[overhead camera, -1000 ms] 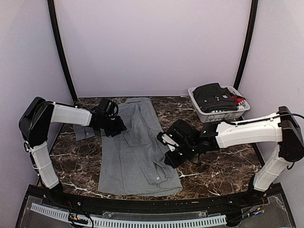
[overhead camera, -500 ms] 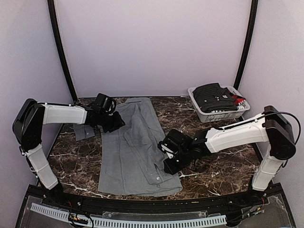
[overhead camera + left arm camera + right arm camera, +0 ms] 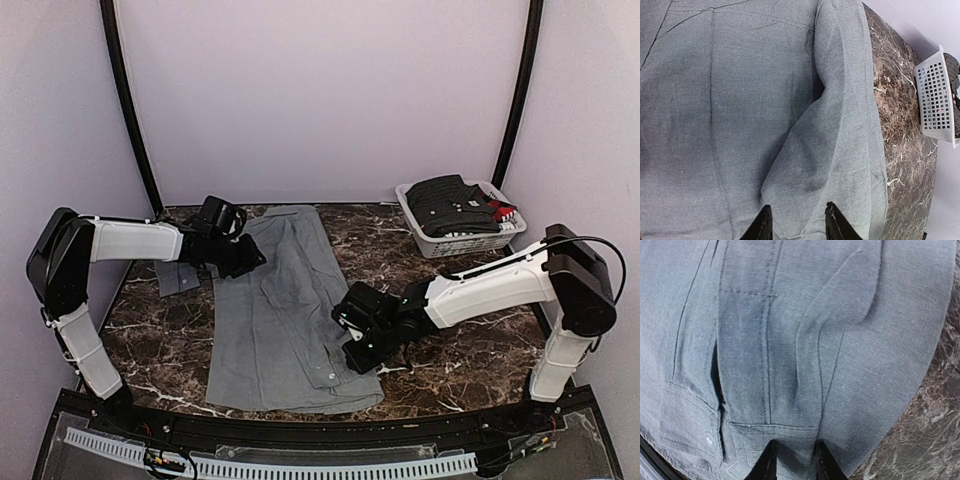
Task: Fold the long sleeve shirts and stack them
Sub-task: Adjust the sleeve of the 1/3-folded shirt.
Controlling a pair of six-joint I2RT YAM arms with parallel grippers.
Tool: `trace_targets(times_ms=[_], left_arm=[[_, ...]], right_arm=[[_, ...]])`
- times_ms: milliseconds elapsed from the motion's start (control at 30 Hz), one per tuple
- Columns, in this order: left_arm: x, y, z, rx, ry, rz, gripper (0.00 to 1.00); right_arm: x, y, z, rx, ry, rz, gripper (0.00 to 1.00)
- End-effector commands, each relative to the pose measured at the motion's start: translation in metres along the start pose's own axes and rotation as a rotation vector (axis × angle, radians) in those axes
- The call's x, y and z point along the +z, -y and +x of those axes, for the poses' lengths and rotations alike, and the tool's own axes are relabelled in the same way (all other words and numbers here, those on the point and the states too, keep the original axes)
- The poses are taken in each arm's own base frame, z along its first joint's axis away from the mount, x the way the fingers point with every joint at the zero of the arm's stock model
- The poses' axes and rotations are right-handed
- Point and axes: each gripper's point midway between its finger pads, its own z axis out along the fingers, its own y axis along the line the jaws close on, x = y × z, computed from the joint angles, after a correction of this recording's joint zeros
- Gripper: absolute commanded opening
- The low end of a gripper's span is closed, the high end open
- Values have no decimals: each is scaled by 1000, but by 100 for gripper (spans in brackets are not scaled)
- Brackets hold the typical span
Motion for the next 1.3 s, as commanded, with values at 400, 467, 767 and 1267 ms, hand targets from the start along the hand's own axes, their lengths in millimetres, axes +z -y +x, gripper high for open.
trace_targets(times_ms=[400,467,767,1267], left_arm=[[-1,14,-12,27,19,46,35],[-1,14,-11,28,17,46,34],[1,16,-12,36,16,52,34],[4,21,-13,49,0,70,34]], right_arm=[[-27,-5,-15,16,37,47,0],[-30,-4,-14,18,39,47,0],[-46,-5,-5,34,43,49,0],[-22,-11,1,66,35,12,22]])
